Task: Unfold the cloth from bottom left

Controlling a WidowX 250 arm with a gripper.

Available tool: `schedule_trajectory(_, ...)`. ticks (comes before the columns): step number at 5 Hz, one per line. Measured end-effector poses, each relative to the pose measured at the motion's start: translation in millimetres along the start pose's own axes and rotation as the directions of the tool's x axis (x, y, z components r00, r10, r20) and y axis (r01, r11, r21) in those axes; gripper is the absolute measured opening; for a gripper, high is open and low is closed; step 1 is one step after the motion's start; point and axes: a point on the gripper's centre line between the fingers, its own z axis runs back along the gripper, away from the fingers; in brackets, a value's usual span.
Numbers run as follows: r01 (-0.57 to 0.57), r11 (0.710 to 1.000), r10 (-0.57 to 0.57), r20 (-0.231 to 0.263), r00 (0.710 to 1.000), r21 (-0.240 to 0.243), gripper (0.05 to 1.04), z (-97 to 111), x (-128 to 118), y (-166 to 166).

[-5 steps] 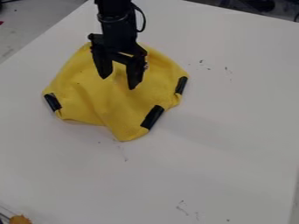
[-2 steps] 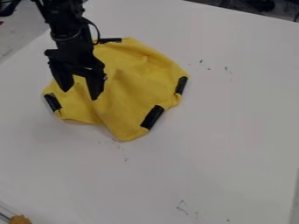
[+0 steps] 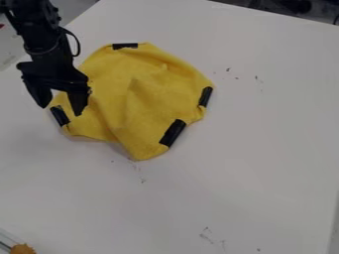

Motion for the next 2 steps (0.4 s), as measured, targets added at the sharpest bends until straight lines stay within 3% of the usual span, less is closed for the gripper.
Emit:
schedule_trajectory(1, -0.044, 0.999, 0.044, 0.002, 0.999, 0.029, 1.001, -5.7, -6.7, 15.0)
schedule_trajectory(2, -0.053, 0.998, 0.054, -0.010, 0.998, 0.029, 1.001, -14.7, -8.8, 16.6)
